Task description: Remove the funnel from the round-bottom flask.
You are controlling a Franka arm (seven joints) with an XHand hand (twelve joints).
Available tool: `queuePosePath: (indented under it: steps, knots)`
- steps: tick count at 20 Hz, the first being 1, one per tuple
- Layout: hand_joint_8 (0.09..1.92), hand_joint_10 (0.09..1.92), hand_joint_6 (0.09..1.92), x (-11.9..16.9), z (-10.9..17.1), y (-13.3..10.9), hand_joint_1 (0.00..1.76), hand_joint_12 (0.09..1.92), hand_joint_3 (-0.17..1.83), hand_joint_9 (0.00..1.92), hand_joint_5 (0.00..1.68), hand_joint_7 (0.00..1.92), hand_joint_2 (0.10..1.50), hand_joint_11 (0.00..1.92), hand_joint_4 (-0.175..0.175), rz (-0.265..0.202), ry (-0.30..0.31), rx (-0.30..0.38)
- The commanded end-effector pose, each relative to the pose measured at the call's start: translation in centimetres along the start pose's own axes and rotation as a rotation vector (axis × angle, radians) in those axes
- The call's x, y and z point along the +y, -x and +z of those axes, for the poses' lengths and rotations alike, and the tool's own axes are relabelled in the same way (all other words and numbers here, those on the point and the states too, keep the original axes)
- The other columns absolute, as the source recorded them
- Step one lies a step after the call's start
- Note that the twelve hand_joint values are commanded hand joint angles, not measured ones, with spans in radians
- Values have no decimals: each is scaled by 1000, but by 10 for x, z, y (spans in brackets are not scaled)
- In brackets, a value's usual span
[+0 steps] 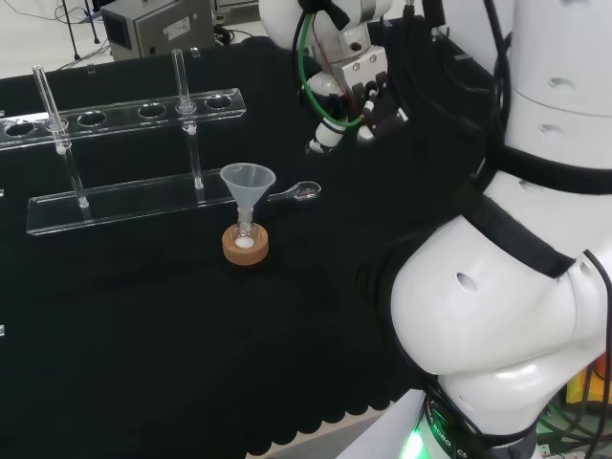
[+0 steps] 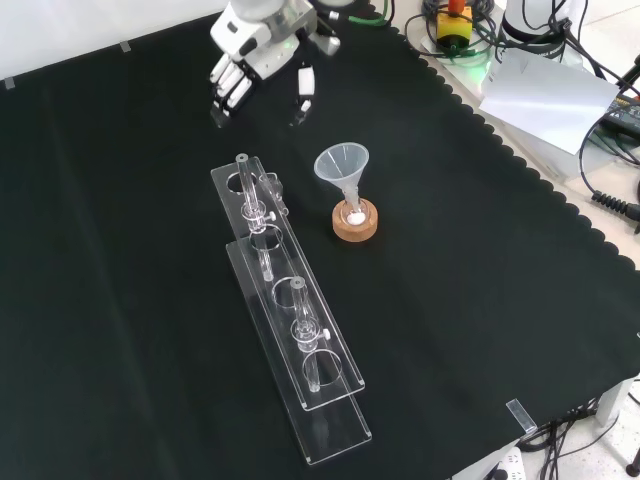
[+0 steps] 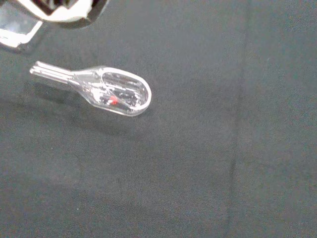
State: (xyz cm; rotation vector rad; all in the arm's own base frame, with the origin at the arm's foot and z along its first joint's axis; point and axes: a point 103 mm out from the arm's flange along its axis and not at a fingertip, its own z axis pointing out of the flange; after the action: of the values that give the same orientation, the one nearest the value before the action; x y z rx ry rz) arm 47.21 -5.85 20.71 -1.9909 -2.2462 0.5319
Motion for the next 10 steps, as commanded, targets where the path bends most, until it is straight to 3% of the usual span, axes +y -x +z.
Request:
queuePosePath:
  steps: [1, 10]
  knots:
    - [692, 667, 87, -37, -19, -1, 769, 1329, 574, 456, 350, 187, 615, 344, -59, 16, 8, 6]
    - [668, 615, 87, -78, -38, -20, 755, 1305, 573, 577, 391, 306, 627, 421, -53, -31, 17, 52]
